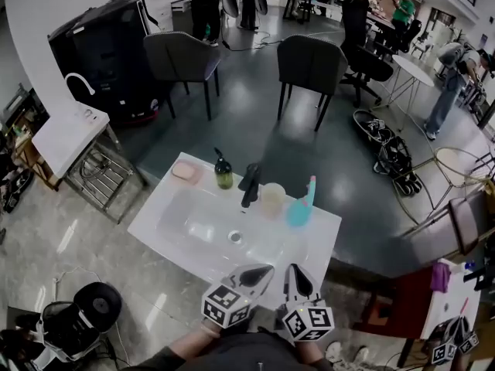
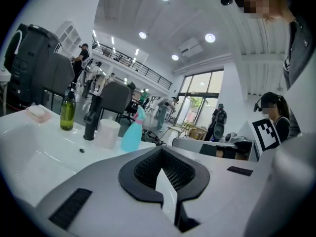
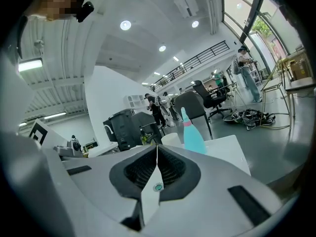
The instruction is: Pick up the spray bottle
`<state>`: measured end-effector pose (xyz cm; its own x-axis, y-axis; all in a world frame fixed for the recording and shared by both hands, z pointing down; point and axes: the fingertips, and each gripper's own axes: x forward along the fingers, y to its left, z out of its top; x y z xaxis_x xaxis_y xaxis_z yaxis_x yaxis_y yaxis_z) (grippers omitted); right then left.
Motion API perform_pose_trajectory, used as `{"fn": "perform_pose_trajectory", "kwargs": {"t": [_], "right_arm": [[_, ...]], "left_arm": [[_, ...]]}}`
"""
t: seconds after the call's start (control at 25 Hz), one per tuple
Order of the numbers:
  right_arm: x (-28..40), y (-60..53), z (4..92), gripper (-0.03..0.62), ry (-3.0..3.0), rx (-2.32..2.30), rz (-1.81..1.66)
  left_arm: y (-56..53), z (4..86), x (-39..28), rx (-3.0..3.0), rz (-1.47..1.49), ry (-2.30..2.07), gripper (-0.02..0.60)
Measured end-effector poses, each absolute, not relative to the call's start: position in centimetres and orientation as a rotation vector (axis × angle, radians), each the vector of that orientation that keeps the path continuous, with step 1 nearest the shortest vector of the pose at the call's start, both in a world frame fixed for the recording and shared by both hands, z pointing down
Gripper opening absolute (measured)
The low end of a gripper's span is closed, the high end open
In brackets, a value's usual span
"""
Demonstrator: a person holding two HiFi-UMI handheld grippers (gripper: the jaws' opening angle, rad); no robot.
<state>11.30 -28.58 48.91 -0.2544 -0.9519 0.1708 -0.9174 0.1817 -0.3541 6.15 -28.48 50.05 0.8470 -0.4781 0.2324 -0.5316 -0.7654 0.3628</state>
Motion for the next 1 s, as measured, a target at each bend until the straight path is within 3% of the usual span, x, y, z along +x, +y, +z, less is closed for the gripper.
{"fn": "perform_pose_trajectory", "kwargs": {"t": [1.0], "right_arm": [[15.3, -35.6, 47.5, 0.025, 2.333, -2.004, -0.443]], "left_arm": [[-35.4, 50.3, 10.8, 2.643, 0.208, -0.580, 0.005]]}}
